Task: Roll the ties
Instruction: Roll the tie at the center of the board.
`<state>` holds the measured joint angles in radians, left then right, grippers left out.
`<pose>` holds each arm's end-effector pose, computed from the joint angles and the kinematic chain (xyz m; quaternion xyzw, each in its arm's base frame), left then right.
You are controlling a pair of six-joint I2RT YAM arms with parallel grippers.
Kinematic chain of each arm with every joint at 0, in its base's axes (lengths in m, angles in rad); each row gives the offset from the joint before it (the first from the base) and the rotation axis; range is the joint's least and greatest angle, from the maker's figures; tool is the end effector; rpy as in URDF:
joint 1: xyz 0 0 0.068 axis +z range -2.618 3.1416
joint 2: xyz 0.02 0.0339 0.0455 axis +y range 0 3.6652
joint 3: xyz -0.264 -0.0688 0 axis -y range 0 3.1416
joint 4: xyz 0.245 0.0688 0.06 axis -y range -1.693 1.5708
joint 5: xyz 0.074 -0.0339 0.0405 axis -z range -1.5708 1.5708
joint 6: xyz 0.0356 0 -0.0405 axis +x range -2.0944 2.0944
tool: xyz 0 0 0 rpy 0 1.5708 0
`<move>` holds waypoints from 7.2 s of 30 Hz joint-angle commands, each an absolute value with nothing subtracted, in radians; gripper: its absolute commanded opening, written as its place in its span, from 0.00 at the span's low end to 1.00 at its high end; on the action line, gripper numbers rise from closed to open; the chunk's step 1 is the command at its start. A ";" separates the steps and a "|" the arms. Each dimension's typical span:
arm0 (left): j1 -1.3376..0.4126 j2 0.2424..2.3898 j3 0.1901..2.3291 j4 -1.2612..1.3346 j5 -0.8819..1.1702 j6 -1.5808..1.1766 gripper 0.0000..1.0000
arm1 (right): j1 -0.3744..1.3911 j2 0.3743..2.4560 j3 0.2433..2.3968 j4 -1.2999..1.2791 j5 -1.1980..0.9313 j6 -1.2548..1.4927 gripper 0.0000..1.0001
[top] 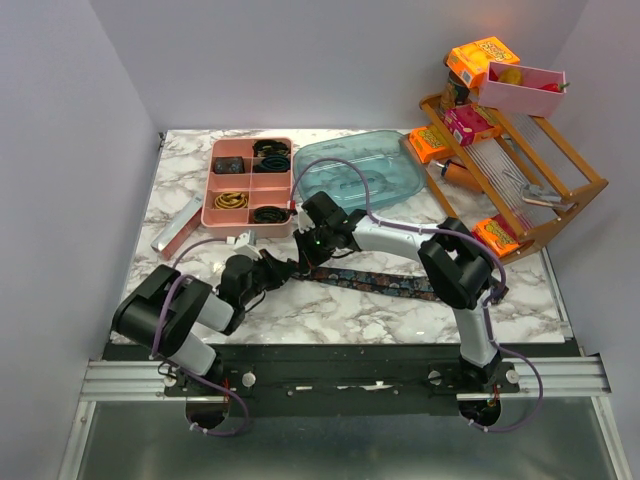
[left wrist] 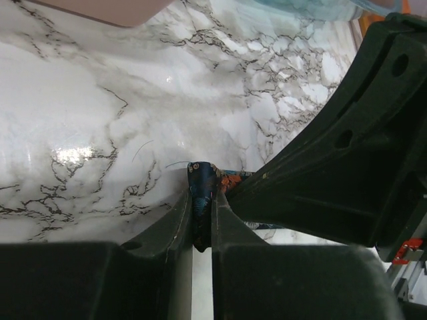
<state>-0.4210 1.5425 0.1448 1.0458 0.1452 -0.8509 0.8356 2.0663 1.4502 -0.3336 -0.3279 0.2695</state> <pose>0.1954 -0.0931 0.1087 -0.1339 0.8078 -0.3869 0.4240 0.2885 0.3361 0.1656 -0.3103 0.8881 0.2905 0.1750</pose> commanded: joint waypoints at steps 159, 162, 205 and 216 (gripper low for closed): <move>-0.428 1.032 0.273 0.369 0.041 -0.798 0.86 | 0.790 1.931 1.364 -0.233 -0.459 0.331 0.01; -0.391 1.084 0.247 0.452 0.113 -0.824 0.86 | 0.790 1.960 1.381 -0.256 -0.431 0.318 0.01; -0.437 1.603 0.144 1.140 0.210 -0.993 0.20 | 0.792 1.956 1.293 -0.293 -0.268 0.313 0.01; -0.446 1.542 0.175 1.030 0.153 -0.953 0.11 | 0.790 1.913 1.295 -0.295 -0.245 0.301 0.01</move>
<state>-0.4347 1.6020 0.1539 1.1084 0.2119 -1.0019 0.7864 1.9427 1.3094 -0.2821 -0.2783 0.3134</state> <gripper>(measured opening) 0.288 0.012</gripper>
